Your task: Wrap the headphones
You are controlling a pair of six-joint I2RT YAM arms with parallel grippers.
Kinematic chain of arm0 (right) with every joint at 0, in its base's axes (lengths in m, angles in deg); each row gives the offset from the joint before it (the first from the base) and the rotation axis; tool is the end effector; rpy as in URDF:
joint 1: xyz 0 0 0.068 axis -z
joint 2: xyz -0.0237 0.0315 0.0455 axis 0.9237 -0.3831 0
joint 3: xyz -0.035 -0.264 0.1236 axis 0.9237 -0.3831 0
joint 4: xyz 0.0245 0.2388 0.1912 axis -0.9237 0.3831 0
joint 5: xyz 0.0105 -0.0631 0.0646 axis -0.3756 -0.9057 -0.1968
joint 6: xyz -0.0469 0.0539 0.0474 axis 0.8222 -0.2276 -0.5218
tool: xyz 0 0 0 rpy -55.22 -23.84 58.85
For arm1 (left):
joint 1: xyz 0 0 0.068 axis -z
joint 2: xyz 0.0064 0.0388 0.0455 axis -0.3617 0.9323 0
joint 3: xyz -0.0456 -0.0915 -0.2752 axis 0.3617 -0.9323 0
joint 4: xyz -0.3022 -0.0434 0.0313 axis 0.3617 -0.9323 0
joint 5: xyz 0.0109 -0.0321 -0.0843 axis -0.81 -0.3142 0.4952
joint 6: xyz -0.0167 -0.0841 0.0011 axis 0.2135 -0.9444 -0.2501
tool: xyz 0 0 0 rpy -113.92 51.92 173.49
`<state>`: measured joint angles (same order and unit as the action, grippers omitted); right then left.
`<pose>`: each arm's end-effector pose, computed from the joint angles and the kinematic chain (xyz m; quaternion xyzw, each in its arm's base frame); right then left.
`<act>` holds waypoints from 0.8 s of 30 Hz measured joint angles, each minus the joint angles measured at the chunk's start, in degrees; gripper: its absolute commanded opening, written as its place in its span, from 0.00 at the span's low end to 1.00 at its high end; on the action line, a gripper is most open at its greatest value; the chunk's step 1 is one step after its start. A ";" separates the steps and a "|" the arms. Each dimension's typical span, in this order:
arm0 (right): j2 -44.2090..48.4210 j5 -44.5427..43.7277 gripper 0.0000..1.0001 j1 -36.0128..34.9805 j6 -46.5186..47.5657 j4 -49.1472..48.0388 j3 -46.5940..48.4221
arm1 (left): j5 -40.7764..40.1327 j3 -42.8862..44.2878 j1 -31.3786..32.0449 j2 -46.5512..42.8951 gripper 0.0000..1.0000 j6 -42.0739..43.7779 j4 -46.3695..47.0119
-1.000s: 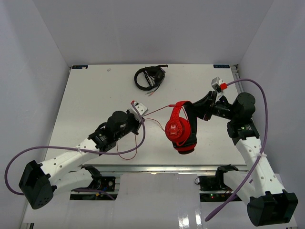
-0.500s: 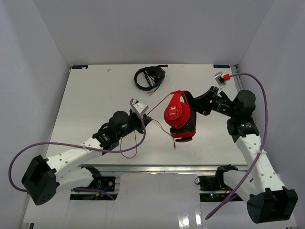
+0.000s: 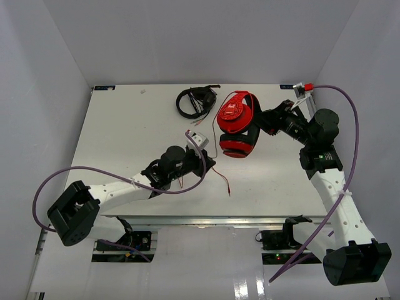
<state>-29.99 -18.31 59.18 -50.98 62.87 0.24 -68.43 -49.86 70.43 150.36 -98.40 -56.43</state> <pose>0.2743 0.0887 0.4211 -0.1022 0.6565 0.4734 0.5783 0.2311 -0.2776 0.2159 0.2710 0.7527 -0.3395 0.4946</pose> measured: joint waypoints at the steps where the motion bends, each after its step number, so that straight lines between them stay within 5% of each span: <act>1: -0.06 -0.49 0.08 0.00 0.01 0.20 0.09 | 0.20 -0.44 0.32 0.39 0.34 -0.07 0.63; 14: -1.12 -3.29 0.08 0.30 0.07 1.89 3.31 | -0.07 -9.21 0.87 1.34 0.45 0.26 6.32; 24: -1.25 -3.42 0.08 0.42 0.10 2.99 3.87 | -5.40 -9.60 0.87 -0.07 0.53 6.64 2.24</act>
<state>-31.24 -21.73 59.60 -50.88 65.86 4.11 -73.83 -59.46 71.30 150.29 -91.76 -54.19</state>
